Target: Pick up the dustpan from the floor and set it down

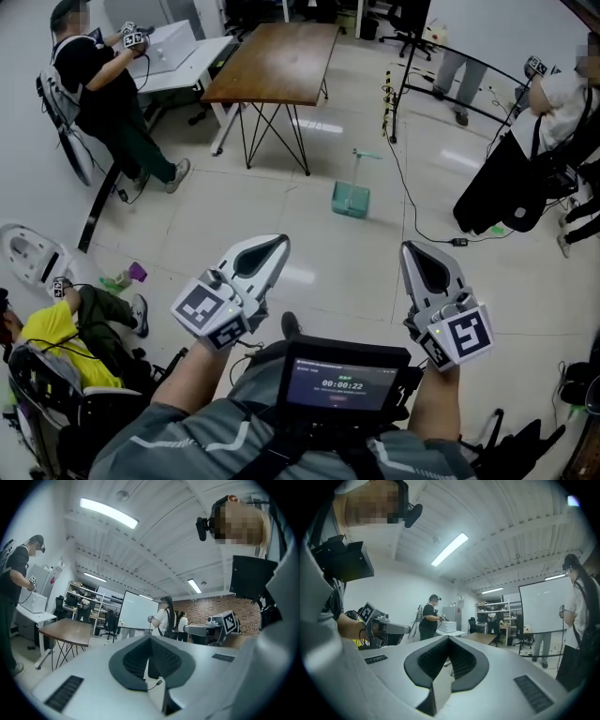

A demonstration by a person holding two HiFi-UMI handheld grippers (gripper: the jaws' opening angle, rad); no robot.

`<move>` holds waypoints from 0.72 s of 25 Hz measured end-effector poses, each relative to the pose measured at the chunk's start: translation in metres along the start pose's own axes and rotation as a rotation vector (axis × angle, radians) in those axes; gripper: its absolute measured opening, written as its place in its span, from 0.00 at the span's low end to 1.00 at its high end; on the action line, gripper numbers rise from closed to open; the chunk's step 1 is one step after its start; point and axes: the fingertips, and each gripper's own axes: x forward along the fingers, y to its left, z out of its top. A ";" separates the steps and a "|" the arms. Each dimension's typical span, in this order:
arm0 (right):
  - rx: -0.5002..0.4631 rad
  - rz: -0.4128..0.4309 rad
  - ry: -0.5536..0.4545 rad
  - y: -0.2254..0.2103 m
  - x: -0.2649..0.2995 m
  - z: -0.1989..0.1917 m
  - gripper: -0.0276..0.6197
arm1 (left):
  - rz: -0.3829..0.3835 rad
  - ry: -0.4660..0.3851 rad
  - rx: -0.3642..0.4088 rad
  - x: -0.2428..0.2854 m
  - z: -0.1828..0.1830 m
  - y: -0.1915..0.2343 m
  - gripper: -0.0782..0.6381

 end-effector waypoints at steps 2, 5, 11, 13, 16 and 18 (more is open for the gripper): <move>0.008 0.012 -0.004 -0.009 -0.032 -0.013 0.07 | 0.034 0.014 0.009 -0.002 -0.018 -0.027 0.14; 0.024 0.035 -0.008 -0.011 -0.071 -0.024 0.07 | 0.090 0.017 -0.015 -0.019 -0.036 -0.064 0.14; 0.056 0.072 -0.001 0.016 -0.101 -0.010 0.07 | 0.175 0.043 -0.042 -0.075 -0.039 -0.109 0.14; 0.045 0.079 0.009 0.041 -0.103 -0.005 0.07 | 0.167 0.040 -0.029 -0.099 -0.034 -0.112 0.14; 0.021 0.076 0.027 0.091 -0.110 -0.004 0.07 | 0.147 0.040 -0.028 -0.146 -0.040 -0.116 0.14; 0.010 0.064 0.019 0.129 -0.117 -0.006 0.07 | 0.133 0.040 -0.036 -0.183 -0.052 -0.117 0.14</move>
